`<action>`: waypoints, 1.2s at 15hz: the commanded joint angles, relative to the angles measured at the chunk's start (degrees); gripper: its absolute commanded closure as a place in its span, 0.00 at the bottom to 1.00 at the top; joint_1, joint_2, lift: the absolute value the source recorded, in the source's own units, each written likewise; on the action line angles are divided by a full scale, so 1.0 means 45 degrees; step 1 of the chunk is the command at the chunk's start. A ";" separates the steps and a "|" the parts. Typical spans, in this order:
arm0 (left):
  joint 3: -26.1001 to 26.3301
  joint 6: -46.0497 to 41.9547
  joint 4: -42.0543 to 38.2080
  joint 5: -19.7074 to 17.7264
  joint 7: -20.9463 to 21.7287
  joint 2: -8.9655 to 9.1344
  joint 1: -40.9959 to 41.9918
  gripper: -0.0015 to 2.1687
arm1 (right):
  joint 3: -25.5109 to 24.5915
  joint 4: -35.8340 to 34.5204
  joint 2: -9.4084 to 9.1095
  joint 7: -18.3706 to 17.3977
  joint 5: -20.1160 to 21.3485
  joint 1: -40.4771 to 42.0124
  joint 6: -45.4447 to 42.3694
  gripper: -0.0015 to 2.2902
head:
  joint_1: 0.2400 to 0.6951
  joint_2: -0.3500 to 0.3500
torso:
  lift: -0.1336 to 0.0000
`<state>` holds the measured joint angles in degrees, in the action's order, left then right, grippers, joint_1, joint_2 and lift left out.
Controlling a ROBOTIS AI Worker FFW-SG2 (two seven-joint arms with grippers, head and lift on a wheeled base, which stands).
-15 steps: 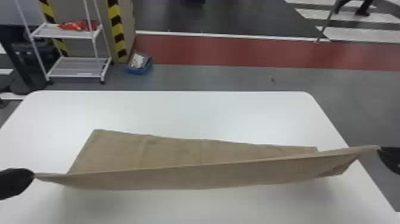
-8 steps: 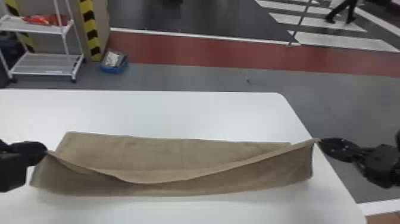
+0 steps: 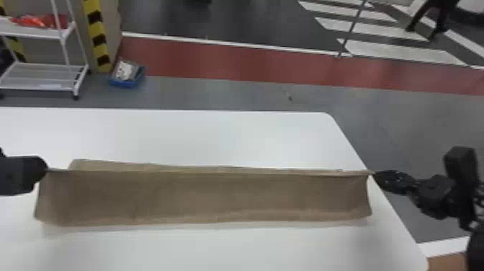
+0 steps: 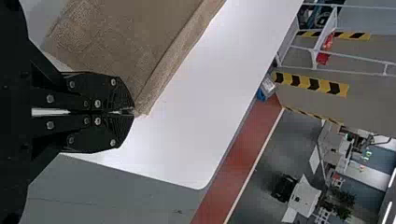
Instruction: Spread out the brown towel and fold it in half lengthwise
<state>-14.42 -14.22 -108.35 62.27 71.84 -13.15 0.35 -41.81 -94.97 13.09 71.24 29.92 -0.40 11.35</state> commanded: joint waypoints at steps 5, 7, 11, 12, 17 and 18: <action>0.0782 0.0183 0.0993 0.0420 -0.0126 -0.0085 -0.0801 0.63 | 0.0658 0.0695 0.0079 -0.0031 0.0519 -0.0947 0.0516 0.49 | 1.00 0.19 | 0.07; 0.1153 0.0222 0.1383 0.0654 -0.0126 -0.0065 -0.1192 0.63 | 0.0834 0.0734 0.0079 -0.0012 0.0617 -0.1044 0.0711 0.49 | 1.00 0.19 | 0.07; 0.1465 0.0535 0.1715 0.0791 -0.0087 -0.0085 -0.1700 0.63 | 0.0697 0.0831 0.0157 -0.0012 0.0578 -0.1103 0.0750 0.49 | 1.00 0.18 | 0.07; 0.1465 0.0535 0.1715 0.0791 -0.0048 -0.0085 -0.1778 0.63 | 0.0678 0.0968 0.0176 -0.0012 0.0598 -0.1103 0.0750 0.49 | 1.00 0.18 | 0.07; 0.1602 0.0613 0.2047 0.1006 -0.0106 -0.0085 -0.2032 0.63 | 0.0678 0.1222 0.0294 0.0027 0.0461 -0.1142 0.0750 0.49 | 1.00 0.17 | 0.07; 0.1602 0.0652 0.2047 0.0986 -0.0106 -0.0085 -0.2051 0.63 | 0.0639 0.1222 0.0333 0.0027 0.0383 -0.1142 0.0789 0.49 | 1.00 0.17 | 0.07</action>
<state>-7.18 -11.51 -99.31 66.76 71.36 -13.54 -8.62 -38.76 -89.48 14.34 71.35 32.08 -5.52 14.71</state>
